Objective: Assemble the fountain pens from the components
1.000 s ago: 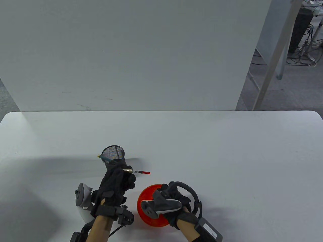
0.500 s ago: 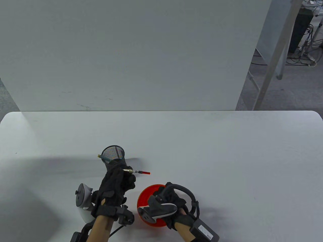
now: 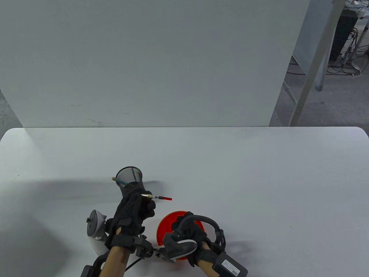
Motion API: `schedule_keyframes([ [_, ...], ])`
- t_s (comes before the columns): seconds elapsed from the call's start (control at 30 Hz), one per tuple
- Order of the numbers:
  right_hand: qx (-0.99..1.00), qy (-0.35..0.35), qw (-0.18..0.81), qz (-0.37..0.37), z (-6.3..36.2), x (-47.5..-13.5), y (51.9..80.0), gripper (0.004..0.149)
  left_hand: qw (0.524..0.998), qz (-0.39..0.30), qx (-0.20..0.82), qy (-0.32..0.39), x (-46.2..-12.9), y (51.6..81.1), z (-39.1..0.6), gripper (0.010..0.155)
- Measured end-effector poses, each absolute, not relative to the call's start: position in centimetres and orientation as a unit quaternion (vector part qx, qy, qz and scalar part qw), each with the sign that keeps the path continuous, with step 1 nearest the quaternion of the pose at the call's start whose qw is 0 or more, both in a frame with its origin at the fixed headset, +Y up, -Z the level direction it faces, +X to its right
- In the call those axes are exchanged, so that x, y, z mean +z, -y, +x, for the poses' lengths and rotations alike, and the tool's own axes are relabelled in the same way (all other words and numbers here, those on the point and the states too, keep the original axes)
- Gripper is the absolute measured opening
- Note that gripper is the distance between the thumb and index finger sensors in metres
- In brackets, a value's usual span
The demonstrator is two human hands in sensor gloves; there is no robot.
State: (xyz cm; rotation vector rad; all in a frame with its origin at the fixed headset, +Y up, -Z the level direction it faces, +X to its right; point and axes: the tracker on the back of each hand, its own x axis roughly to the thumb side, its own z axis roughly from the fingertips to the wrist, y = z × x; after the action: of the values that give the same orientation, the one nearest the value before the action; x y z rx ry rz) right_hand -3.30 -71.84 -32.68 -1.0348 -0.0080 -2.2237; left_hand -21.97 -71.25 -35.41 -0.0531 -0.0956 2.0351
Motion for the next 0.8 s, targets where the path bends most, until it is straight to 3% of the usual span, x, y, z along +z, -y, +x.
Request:
schedule_keyframes([
  [0.27,-0.860,0.002,0.322,-0.395,-3.3,-32.9,71.3,0.049,0.520,-0.022,0.853,0.033,-35.3,71.2,-21.9,0.040],
  [0.37,-0.873,-0.010,0.282,-0.398,-3.1,-33.0,70.3,0.039,0.519,-0.021,0.854,0.034,-35.3,71.2,-21.8,0.040],
  [0.4,-0.879,0.019,0.275,-0.390,-3.1,-33.1,70.4,0.039,0.519,-0.023,0.854,0.033,-35.3,71.2,-21.8,0.040],
  [0.53,-0.868,0.013,0.301,-0.395,-3.1,-32.8,70.8,0.052,0.521,-0.025,0.853,0.028,-35.3,71.4,-21.9,0.040],
  [0.8,-0.872,0.018,0.291,-0.393,-3.3,-32.9,70.8,0.052,0.516,-0.024,0.856,0.024,-35.3,71.3,-22.0,0.040],
])
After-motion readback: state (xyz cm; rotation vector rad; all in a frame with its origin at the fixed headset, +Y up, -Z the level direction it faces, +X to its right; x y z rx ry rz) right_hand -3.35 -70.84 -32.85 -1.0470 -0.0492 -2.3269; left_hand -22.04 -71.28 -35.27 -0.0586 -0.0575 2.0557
